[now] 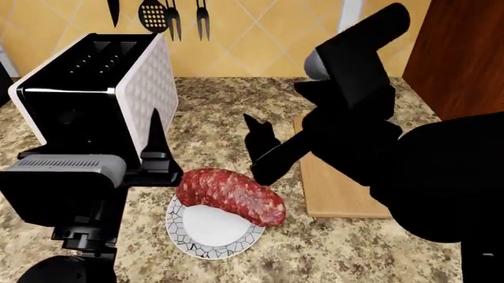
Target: Pick the salami from the plate and place it on the cutting board. Then pick the condiment bottle from the cabinet and place it next to the cutting board.
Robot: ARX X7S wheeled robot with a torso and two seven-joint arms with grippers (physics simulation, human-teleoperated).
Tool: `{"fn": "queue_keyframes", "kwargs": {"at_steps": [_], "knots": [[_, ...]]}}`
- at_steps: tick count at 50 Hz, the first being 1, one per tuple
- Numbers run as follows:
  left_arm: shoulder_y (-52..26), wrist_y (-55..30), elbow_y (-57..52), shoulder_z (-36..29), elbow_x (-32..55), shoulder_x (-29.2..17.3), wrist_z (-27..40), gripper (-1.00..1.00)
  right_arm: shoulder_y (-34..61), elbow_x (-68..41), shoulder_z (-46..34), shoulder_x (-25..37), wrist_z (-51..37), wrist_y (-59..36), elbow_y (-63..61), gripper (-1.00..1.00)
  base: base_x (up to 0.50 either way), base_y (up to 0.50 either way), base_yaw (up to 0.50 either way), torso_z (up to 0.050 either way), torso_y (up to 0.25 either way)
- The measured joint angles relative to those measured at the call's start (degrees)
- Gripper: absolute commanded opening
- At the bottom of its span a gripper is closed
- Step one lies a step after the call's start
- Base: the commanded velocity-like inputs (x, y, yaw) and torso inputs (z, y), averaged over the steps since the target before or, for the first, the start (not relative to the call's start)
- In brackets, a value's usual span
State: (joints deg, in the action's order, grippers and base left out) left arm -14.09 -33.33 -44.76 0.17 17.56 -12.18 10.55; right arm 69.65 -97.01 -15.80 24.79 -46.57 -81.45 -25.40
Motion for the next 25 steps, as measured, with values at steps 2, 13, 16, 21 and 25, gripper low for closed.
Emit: {"fn": "queue_keyframes", "kwargs": {"at_steps": [2, 13, 16, 21, 25], "knots": [[-0.06, -0.08, -0.06, 0.15, 0.19, -0.06, 0.1, 1.0, 3.99, -2.84, -3.7, 0.64, 0.6, -1.51, 2.78, 1.0, 0.0, 0.0, 0.0, 0.0, 0.0], [-0.35, -0.64, -0.66, 1.3, 1.64, -0.38, 0.6, 1.0, 18.55, -9.48, -20.38, 3.59, 8.47, -5.34, 12.35, 1.0, 0.0, 0.0, 0.0, 0.0, 0.0], [-0.4, -0.73, -0.79, 1.58, 2.02, -0.46, 0.72, 1.0, 20.1, -9.6, -23.35, 4.18, 10.57, -5.78, 13.8, 1.0, 0.0, 0.0, 0.0, 0.0, 0.0], [-0.48, -0.92, -1.0, 1.95, 2.61, -0.6, 0.91, 1.0, 21.06, -8.82, -27.51, 5.05, 14.2, -6.18, 15.31, 1.0, 0.0, 0.0, 0.0, 0.0, 0.0], [-0.55, -1.06, -1.13, 2.18, 3.03, -0.71, 1.05, 1.0, 20.86, -7.53, -30.0, 5.65, 17.19, -6.08, 15.87, 1.0, 0.0, 0.0, 0.0, 0.0, 0.0]]}}
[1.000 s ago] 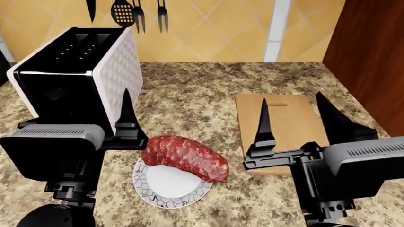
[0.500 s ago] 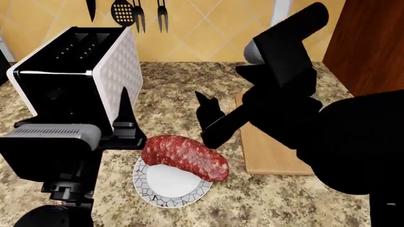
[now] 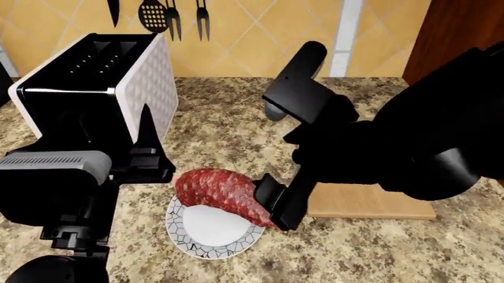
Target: Pick the salami from the plate and place it on the cutting board. Then pick the condiment bottle from the cabinet and place it next to the cutting board.
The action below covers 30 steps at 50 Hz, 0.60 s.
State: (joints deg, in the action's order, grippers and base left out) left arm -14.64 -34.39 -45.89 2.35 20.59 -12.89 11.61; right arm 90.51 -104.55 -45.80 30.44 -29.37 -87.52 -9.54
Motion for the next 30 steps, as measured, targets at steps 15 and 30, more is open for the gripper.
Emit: {"fn": "queue_keyframes", "kwargs": {"at_steps": [15, 30], "knots": [[-0.26, -0.36, -0.18, 0.58, 1.35, -0.46, 0.45, 1.0, -1.71, 6.29, -3.9, -0.63, 10.42, 3.02, -0.59, 1.0, 0.0, 0.0, 0.0, 0.0, 0.0], [-0.21, -0.22, -0.35, 0.63, 2.1, -0.92, 0.85, 1.0, -5.78, 15.92, -7.06, -0.72, 19.43, 7.92, -0.89, 1.0, 0.0, 0.0, 0.0, 0.0, 0.0]]}}
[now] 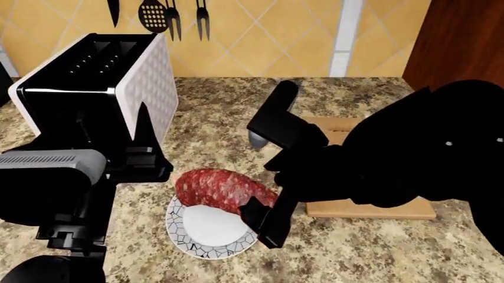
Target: Pick the salami from the plate and place it on the cutting board. Then pick the condiment bottle from the cabinet and place it next to the cutting board.
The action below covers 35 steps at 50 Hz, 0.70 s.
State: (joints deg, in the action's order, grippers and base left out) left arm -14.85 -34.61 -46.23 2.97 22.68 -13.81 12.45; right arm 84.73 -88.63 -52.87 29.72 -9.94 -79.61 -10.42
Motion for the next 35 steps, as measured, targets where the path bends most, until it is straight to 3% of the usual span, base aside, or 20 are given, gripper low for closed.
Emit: {"fn": "queue_keyframes", "kwargs": {"at_steps": [28, 29, 35], "knots": [[-0.13, 0.03, -0.27, 0.51, 1.65, -0.79, 0.88, 1.0, -5.76, 11.59, -5.77, -1.06, 10.82, 7.82, 1.81, 1.0, 0.0, 0.0, 0.0, 0.0, 0.0], [-0.13, 0.04, -0.28, 0.52, 1.7, -0.83, 0.92, 1.0, -5.89, 11.79, -5.9, -1.09, 11.01, 7.99, 1.86, -1.0, 0.0, 0.0, 0.0, 0.0, 0.0], [-0.14, 0.14, -0.28, 0.53, 1.97, -1.03, 1.14, 1.0, -6.12, 12.79, -6.35, -1.05, 11.51, 8.72, 2.01, -1.0, 0.0, 0.0, 0.0, 0.0, 0.0]]}}
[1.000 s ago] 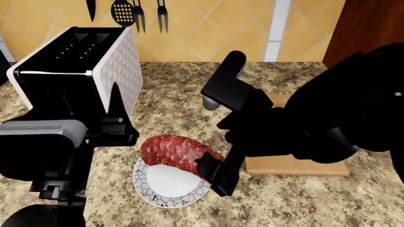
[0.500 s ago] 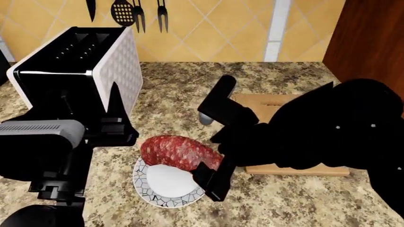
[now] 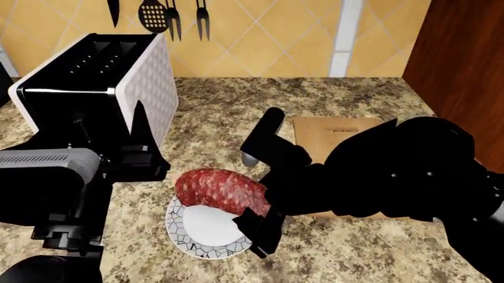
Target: Pick the salami from the plate and place it on the cutting board. Then pick the condiment bottle from the cabinet and place it next to the cutting board.
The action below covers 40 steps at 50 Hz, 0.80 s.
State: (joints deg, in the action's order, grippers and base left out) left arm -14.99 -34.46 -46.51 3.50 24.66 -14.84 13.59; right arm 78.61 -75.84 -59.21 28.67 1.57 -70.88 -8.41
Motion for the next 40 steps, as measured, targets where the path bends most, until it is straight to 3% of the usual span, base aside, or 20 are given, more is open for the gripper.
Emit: {"fn": "queue_keyframes", "kwargs": {"at_steps": [40], "knots": [[0.05, 0.57, -0.25, -0.45, 1.79, -1.61, 1.68, 1.0, 4.26, -5.14, 2.97, 1.43, -5.65, -1.34, -2.83, -1.0, 0.0, 0.0, 0.0, 0.0, 0.0]]}}
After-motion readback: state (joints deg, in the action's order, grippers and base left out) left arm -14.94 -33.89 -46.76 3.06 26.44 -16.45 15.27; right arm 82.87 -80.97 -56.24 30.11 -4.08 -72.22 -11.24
